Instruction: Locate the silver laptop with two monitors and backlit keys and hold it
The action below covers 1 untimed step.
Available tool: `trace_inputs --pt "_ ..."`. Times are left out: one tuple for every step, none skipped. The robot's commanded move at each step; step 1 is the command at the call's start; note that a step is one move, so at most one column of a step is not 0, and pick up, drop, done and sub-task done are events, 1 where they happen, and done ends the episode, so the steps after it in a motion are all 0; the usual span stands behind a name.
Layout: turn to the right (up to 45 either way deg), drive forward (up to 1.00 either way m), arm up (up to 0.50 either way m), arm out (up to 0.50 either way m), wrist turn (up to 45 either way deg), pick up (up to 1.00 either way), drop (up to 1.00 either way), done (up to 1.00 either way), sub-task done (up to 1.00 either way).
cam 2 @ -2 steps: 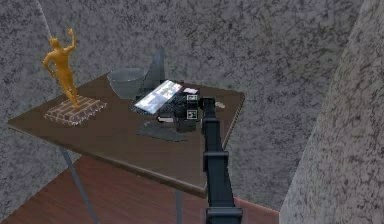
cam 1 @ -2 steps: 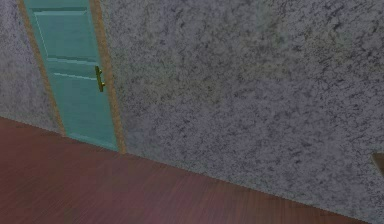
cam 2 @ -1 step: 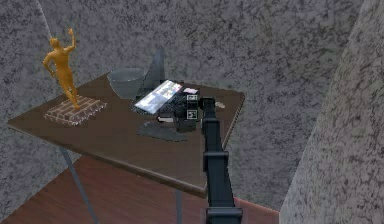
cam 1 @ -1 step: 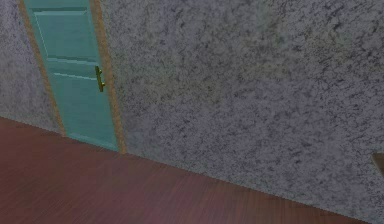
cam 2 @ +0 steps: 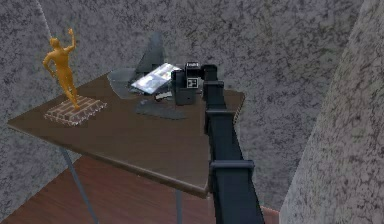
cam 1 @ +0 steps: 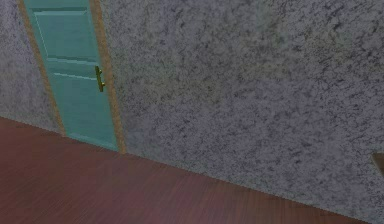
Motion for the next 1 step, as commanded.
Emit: trace_inputs --pt "0.0 0.0 0.0 0.0 0.0 0.0 0.0 1.0 0.0"
